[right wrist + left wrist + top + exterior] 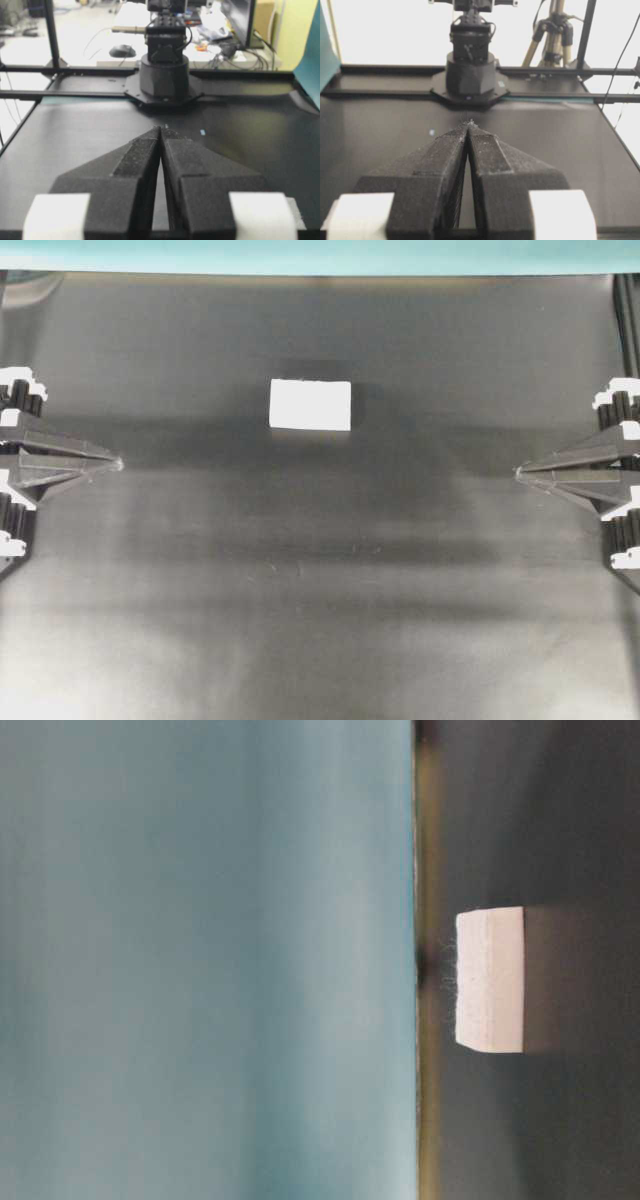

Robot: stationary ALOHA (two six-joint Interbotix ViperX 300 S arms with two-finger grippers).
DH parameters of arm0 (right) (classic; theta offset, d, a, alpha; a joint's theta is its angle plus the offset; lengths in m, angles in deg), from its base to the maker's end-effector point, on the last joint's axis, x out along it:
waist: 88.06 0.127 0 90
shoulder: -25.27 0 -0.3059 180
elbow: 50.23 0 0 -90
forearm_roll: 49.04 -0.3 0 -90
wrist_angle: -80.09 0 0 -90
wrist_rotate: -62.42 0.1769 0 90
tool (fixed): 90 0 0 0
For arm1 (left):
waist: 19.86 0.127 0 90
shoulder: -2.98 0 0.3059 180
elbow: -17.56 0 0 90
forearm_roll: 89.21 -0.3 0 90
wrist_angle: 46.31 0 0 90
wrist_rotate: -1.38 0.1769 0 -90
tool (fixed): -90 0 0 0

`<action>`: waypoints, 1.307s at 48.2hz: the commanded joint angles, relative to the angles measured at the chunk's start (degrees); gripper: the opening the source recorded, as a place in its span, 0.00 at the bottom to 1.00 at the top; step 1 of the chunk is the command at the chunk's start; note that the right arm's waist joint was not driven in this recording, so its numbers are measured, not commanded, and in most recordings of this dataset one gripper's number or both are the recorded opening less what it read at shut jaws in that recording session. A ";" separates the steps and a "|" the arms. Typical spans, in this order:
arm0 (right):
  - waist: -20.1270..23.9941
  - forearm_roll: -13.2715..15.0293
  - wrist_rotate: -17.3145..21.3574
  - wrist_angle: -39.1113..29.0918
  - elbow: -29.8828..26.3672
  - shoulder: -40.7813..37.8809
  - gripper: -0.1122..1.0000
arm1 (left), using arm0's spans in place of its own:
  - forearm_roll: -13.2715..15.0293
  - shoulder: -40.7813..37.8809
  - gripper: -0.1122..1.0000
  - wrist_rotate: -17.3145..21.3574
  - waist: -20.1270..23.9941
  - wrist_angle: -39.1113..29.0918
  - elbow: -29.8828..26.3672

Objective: Push the sponge with the left arm to wipe the table.

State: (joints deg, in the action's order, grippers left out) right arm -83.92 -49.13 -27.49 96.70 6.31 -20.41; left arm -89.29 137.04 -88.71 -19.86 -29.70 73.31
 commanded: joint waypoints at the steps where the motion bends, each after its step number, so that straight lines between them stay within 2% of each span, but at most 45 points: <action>1: 0.00 -0.09 -0.35 0.44 -0.44 -0.53 0.13 | -2.37 -2.11 0.15 -1.05 0.18 0.09 -0.35; 5: 0.00 -0.09 0.44 -0.26 0.26 -0.53 0.10 | -2.37 -4.48 0.10 -1.67 0.18 0.09 -0.62; 11: 0.00 -0.09 0.44 -0.88 0.70 -0.53 0.10 | -2.37 -8.26 0.10 -1.93 0.53 0.62 -1.93; 16: 0.00 -0.09 0.26 -1.32 0.70 -0.26 0.10 | -2.37 -12.22 0.10 -2.90 2.99 0.79 -3.87; 29: 0.00 -0.18 0.44 -2.55 1.32 -0.18 0.10 | -2.37 -31.11 0.10 -15.64 12.30 1.49 -12.30; 34: 0.00 -0.18 0.44 -2.55 1.49 -0.18 0.10 | -2.37 -40.78 0.10 -17.84 14.41 1.14 -17.84; 40: 0.00 -0.18 0.53 -2.64 1.67 -0.09 0.10 | -2.37 -50.19 0.13 -18.46 16.26 -0.35 -24.08; 43: 0.00 -0.18 0.44 -2.64 1.67 -0.09 0.10 | -2.37 -54.67 0.19 -18.63 17.31 -1.93 -27.69; 46: 0.00 -0.18 0.44 -2.64 1.93 -0.09 0.10 | -2.37 -57.92 0.30 -18.81 18.11 -3.52 -30.67; 54: 0.00 -0.18 0.53 -2.64 2.29 0.00 0.10 | -2.37 -65.13 0.69 -19.86 19.16 -7.73 -37.88; 57: 0.00 -0.18 0.44 -2.64 2.64 0.09 0.10 | -2.37 -67.24 0.81 -20.65 19.69 -8.70 -39.81; 59: 0.00 -0.18 0.44 -2.64 2.64 0.09 0.10 | -2.37 -68.55 0.82 -21.53 19.95 -8.96 -40.96; 63: 0.00 -0.18 0.44 -2.55 2.90 0.09 0.10 | -2.37 -70.84 0.79 -23.47 20.57 -9.32 -42.63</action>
State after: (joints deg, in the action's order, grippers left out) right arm -83.92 -49.13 -27.32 93.80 9.47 -20.15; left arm -91.49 67.78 -111.03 0.01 -38.93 32.88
